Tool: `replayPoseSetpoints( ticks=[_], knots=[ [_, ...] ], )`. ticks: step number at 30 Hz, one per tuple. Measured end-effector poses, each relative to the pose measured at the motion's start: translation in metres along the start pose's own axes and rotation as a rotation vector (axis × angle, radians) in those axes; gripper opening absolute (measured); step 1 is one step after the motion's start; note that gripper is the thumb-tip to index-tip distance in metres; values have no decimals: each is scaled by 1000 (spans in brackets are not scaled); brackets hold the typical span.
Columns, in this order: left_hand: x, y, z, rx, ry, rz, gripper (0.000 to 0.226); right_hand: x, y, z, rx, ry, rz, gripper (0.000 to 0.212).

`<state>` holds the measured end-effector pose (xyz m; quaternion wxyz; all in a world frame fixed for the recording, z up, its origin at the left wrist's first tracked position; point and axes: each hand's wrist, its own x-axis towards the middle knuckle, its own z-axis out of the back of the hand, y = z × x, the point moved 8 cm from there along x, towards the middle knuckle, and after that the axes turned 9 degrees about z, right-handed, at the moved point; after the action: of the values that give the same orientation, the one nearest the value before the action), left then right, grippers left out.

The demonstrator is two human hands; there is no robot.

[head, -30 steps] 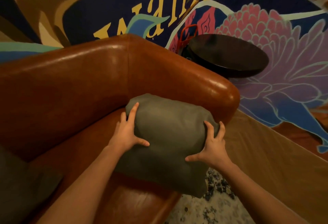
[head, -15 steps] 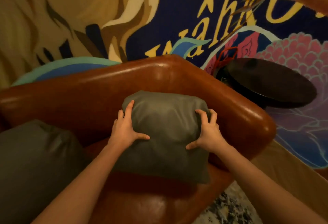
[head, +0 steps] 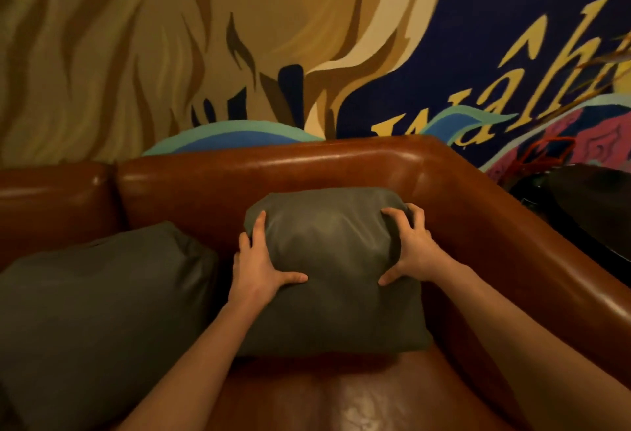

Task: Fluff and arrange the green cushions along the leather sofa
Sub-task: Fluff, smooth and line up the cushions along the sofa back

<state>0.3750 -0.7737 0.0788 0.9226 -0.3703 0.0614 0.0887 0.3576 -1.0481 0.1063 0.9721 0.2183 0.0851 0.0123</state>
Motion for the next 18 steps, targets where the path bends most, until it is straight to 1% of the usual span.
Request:
replayPoseSetpoints(
  ticks=[4, 7, 9, 10, 13, 18],
  knots=[
    [22, 24, -25, -13, -4, 77, 135, 44, -13, -21, -36, 66, 46, 129],
    [32, 42, -50, 3, -22, 97, 125, 76, -23, -54, -94, 164, 54, 124],
    [40, 45, -63, 10, -47, 94, 116, 92, -28, -82, -124, 234, 30, 126],
    [46, 45, -66, 16, -60, 95, 114, 98, -31, -91, -112, 243, 3, 128],
    [66, 45, -71, 25, -48, 131, 116, 113, -37, -97, -93, 241, -25, 131],
    [71, 42, -69, 73, -17, 169, 121, 114, -41, -89, -109, 279, -4, 134]
  ],
)
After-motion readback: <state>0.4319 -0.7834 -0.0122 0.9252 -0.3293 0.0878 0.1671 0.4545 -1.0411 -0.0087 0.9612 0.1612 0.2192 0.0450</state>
